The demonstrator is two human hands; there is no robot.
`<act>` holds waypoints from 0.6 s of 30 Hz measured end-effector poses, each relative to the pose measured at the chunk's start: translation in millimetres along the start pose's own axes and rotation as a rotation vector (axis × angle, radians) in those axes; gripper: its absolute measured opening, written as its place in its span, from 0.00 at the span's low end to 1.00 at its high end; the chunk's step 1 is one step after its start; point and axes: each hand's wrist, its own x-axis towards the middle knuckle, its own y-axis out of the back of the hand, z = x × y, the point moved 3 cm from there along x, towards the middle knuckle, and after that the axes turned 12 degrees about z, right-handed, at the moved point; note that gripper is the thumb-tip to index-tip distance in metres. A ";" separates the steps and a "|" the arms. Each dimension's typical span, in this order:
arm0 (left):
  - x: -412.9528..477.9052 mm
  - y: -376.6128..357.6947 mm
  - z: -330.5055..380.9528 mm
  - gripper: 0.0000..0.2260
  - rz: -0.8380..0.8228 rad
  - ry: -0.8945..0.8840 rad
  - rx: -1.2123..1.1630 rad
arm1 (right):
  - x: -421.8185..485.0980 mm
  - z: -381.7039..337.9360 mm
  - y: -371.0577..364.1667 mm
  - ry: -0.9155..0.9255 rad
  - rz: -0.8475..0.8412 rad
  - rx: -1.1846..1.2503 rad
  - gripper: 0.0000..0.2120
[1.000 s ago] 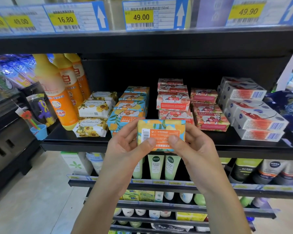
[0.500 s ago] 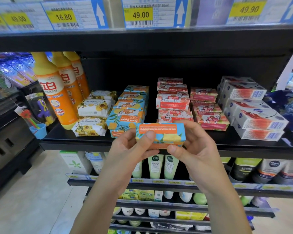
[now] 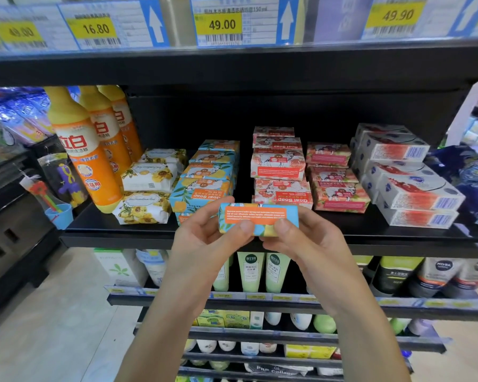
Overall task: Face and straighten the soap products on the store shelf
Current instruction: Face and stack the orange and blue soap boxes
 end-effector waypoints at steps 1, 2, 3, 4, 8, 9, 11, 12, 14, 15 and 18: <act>-0.1 0.1 -0.4 0.30 0.007 0.000 0.005 | 0.1 0.0 0.1 -0.004 0.005 0.007 0.23; 0.0 0.2 -0.7 0.32 0.012 0.000 0.011 | 0.6 0.5 0.5 -0.007 0.010 0.018 0.23; -0.3 0.0 -0.6 0.32 0.017 0.003 0.012 | 0.9 1.3 1.1 -0.009 0.014 0.028 0.23; -0.4 -0.1 -0.5 0.31 0.018 0.005 0.009 | 1.3 1.9 1.6 -0.007 0.015 0.036 0.24; -2.6 -0.9 1.1 0.31 -0.020 0.020 0.006 | 1.5 1.6 6.2 0.033 0.042 0.088 0.26; -3.5 -1.3 1.9 0.31 -0.029 0.026 0.006 | 1.8 1.2 7.1 0.051 0.043 0.094 0.27; -4.5 -1.2 4.0 0.29 -0.025 0.045 -0.011 | 2.8 2.3 9.8 0.092 0.028 0.099 0.29; -4.5 -0.7 4.8 0.26 -0.016 0.061 -0.030 | 2.9 2.1 10.7 0.115 0.015 0.097 0.30; -4.4 -1.0 6.0 0.22 -0.025 0.091 -0.051 | 2.4 1.5 12.5 0.162 -0.006 0.080 0.31; -4.0 -1.5 6.2 0.21 -0.036 0.097 -0.043 | 2.1 1.4 13.0 0.179 -0.015 0.069 0.31; -3.0 -1.5 3.9 0.23 -0.045 0.088 -0.026 | 1.7 0.5 13.3 0.208 -0.048 0.027 0.32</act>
